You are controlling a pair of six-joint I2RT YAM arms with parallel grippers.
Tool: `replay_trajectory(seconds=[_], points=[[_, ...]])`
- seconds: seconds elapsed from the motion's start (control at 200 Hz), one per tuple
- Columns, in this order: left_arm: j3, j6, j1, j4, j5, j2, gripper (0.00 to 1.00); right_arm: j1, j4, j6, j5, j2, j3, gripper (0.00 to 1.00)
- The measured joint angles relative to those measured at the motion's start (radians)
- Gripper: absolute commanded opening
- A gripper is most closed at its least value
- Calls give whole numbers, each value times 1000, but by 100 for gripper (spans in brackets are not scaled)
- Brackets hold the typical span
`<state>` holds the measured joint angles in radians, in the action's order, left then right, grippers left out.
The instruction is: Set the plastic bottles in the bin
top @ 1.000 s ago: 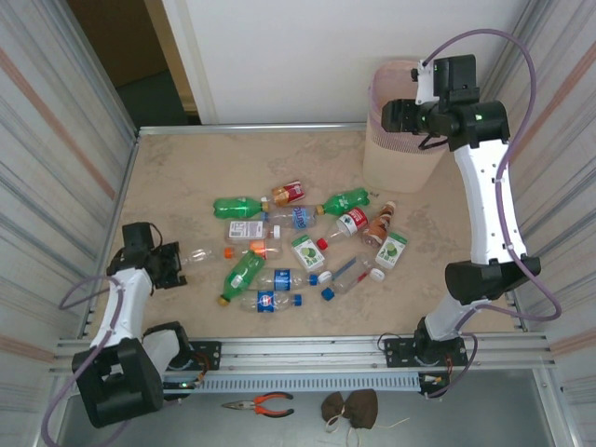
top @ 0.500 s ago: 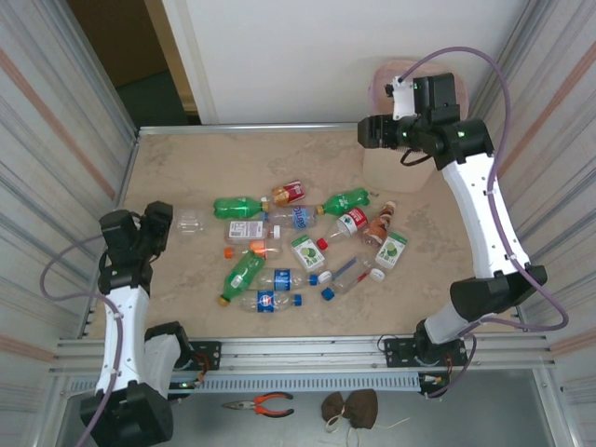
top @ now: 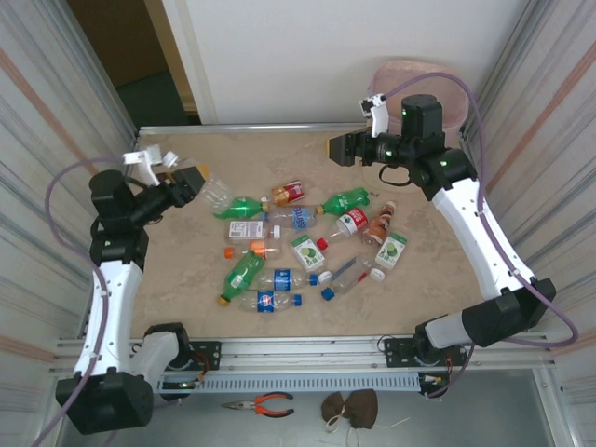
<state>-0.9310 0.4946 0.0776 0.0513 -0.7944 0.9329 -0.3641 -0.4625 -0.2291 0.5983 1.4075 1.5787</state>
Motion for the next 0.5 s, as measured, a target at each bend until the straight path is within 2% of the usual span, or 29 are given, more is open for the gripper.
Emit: replay_trajectory(seconds=[0.185, 0.501], points=[[-109, -149, -133, -5, -107, 32, 48, -77, 89, 5, 73, -10, -29, 80], [-216, -248, -294, -20, -224, 98, 47, -249, 142, 117, 117, -50, -75, 88]])
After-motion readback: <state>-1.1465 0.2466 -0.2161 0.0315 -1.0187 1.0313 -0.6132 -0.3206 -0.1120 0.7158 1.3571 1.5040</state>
